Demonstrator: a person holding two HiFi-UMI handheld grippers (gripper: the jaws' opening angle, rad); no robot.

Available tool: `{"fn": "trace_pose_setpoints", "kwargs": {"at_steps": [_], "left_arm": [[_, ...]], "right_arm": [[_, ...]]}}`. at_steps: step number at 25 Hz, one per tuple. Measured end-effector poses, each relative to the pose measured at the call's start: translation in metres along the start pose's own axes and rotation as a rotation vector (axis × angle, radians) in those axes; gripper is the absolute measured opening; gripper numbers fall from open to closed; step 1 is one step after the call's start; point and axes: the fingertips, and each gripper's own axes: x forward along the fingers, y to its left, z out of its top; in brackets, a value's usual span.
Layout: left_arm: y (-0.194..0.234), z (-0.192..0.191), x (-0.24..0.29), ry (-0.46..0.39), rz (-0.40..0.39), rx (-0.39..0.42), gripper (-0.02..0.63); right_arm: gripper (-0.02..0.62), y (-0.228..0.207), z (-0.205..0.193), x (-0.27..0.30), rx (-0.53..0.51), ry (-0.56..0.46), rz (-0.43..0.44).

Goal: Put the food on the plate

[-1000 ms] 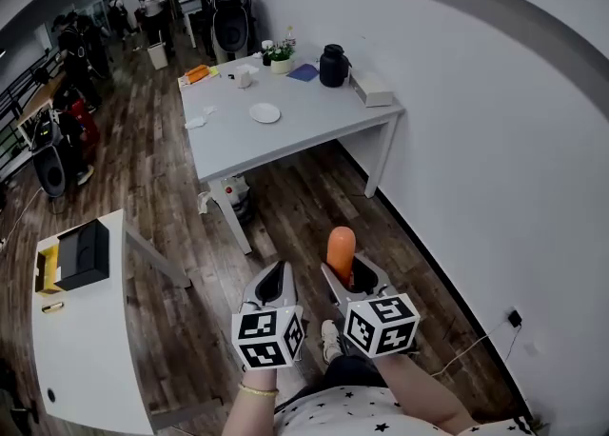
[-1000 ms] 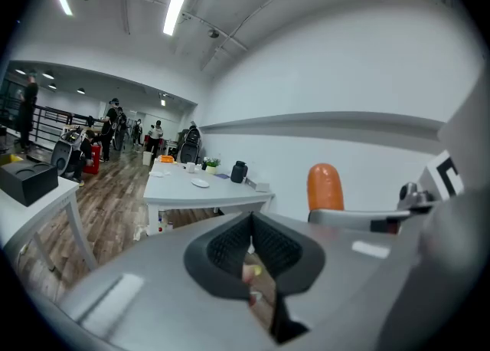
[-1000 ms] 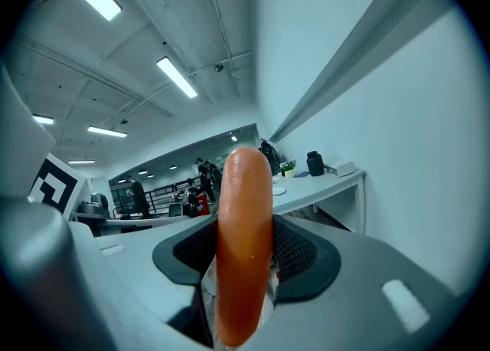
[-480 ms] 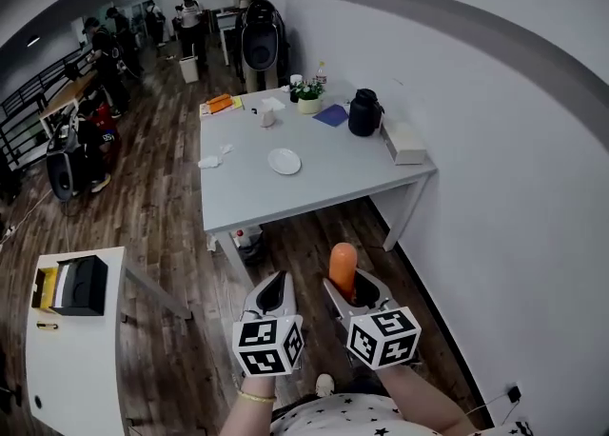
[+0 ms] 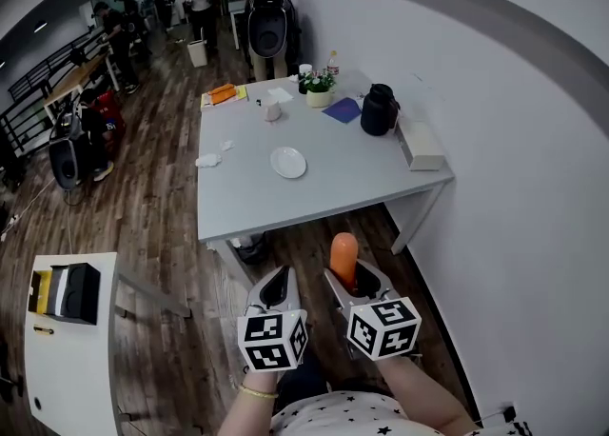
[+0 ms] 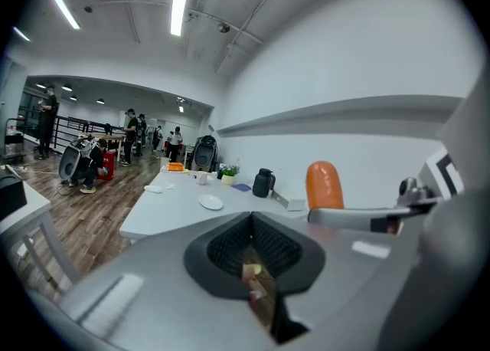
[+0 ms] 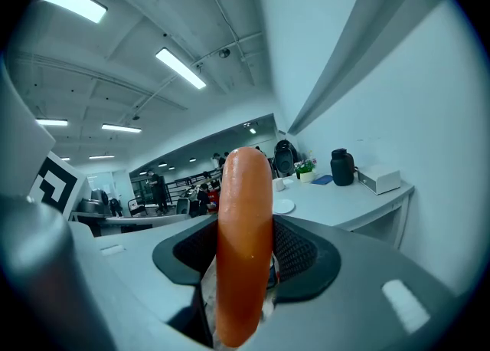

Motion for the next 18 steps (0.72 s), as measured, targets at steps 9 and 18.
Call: {"fn": "trace_pose_setpoints", "kwargs": {"at_steps": [9, 18], "left_arm": [[0.056, 0.023, 0.107, -0.005, 0.021, -0.017, 0.008], [0.127, 0.063, 0.226, 0.021, 0.03, 0.009, 0.008]], "right_arm": [[0.212, -0.037, 0.017, 0.108, -0.011, 0.044, 0.015], [0.212, -0.067, 0.054, 0.246, -0.016, 0.085, 0.029]]}}
